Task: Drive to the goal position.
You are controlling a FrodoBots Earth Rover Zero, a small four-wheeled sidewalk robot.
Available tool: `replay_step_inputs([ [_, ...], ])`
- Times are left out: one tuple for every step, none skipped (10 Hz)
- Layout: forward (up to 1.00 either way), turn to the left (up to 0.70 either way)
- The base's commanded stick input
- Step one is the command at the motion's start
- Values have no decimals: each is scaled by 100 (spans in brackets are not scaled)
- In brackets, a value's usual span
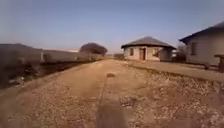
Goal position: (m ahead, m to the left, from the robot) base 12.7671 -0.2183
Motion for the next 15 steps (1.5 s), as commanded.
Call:
replay_step_inputs([
  [70,0],
  [70,0],
  [70,0],
  [70,0],
  [70,0],
  [70,0],
  [70,0],
  [70,0],
  [70,0],
  [70,0],
  [70,0],
  [70,0],
  [70,0],
  [70,0],
  [70,0],
])
